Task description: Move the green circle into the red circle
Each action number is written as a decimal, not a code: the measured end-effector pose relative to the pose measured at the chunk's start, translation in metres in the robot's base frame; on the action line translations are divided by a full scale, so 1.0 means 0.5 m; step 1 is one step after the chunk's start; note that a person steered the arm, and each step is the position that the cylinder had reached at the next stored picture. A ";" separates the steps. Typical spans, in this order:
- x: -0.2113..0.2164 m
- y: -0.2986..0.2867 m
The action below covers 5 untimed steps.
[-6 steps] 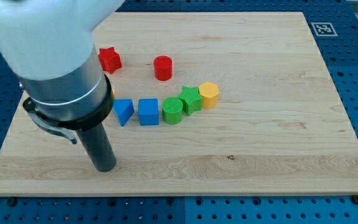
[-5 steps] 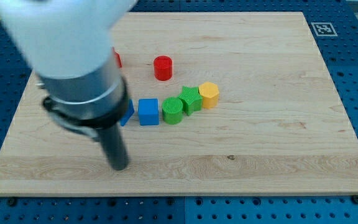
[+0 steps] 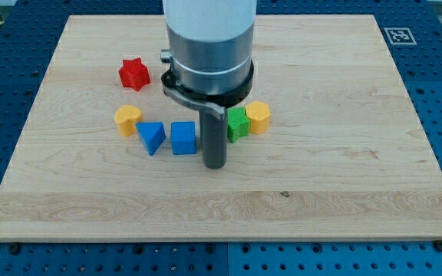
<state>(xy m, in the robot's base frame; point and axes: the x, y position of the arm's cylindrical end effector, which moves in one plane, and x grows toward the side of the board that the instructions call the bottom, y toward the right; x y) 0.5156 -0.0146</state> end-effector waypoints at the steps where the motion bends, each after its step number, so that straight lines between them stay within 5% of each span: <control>1: -0.048 0.000; 3: -0.073 0.026; 5: -0.053 0.173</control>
<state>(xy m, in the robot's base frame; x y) 0.4893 0.0716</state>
